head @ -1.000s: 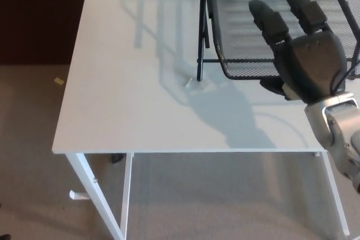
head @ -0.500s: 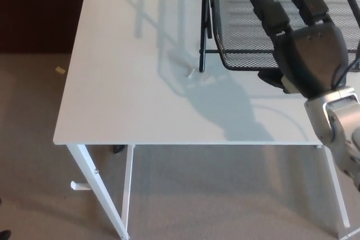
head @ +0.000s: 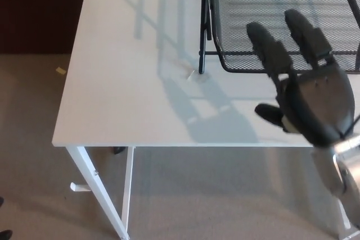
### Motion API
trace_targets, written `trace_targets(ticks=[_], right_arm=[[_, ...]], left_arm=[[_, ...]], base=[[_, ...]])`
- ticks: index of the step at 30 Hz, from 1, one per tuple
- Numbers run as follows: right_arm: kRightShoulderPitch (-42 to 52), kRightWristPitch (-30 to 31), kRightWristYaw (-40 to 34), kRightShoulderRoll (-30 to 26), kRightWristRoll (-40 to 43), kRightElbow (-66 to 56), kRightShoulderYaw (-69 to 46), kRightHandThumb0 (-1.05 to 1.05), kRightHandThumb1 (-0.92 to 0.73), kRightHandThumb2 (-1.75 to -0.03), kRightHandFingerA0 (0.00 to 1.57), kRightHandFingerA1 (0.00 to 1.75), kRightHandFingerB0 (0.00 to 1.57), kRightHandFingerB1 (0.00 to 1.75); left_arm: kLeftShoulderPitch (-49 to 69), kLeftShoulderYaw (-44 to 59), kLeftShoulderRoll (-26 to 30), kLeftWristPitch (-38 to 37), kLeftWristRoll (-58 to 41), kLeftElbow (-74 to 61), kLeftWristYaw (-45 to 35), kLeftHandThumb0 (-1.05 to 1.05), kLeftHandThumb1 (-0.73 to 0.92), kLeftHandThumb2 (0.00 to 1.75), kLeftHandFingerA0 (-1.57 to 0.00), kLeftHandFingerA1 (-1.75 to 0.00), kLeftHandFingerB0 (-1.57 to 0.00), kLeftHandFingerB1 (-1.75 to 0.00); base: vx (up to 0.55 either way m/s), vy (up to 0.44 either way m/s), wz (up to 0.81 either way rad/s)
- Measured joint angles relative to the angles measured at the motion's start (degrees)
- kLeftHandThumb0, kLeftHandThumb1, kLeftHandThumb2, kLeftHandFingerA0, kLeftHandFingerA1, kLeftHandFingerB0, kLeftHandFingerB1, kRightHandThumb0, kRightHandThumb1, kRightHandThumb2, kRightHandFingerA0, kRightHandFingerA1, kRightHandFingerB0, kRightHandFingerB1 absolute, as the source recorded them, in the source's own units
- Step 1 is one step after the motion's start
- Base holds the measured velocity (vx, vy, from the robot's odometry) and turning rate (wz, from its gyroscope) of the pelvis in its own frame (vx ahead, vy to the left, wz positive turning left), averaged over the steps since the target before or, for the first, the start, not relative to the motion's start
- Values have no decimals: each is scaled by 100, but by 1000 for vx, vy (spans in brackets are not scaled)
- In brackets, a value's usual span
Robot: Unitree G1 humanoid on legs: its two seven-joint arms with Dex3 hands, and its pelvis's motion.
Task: The robot walk towards a table in front and then pushes a layer of a file tray back to its original position using its right hand
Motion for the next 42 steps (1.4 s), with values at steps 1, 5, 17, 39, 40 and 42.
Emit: trace_targets(ticks=[1, 5, 17, 39, 40, 42], right_arm=[[118, -6, 7, -27, -11, -180, 1, -66, -41, -76, 0, 5, 1, 7], [890, -87, 22, -201, -69, -1108, 13, -63, -39, -76, 0, 10, 4, 12], [2536, -481, -188, -555, -348, -2537, -46, -79, -48, -80, 0, 0, 0, 1], [5335, -1877, -722, -971, 684, -1863, -1285, -51, -55, -61, 6, 25, 8, 24], [5335, -1925, -706, -972, 790, -1705, -1380, -51, -55, -61, 6, 25, 8, 24], [5332, -1993, -683, -972, 924, -1493, -1502, -51, -55, -61, 6, 24, 8, 24]], left_arm=[[0, 3, 0, 0, 0, 1, -3, -26, 51, 55, -55, -43, -48, -38], [-28, 36, 0, 0, -14, 0, -21, -33, 45, 65, -51, -49, -46, -45], [-90, 30, 1, 0, -13, 65, -22, -25, 51, 55, -55, -44, -48, -38], [65, 93, -20, 2, -27, 49, -58, -26, 52, 56, -54, -43, -48, -38], [59, 92, -21, 2, -27, 49, -58, -26, 52, 56, -54, -43, -48, -38], [48, 91, -21, 2, -27, 49, -58, -25, 52, 56, -54, -43, -49, -38]], base=[[0, 0, 0], [0, 0, 0], [0, -1, 1], [0, 0, 0], [0, 0, 0], [0, 0, 0]])
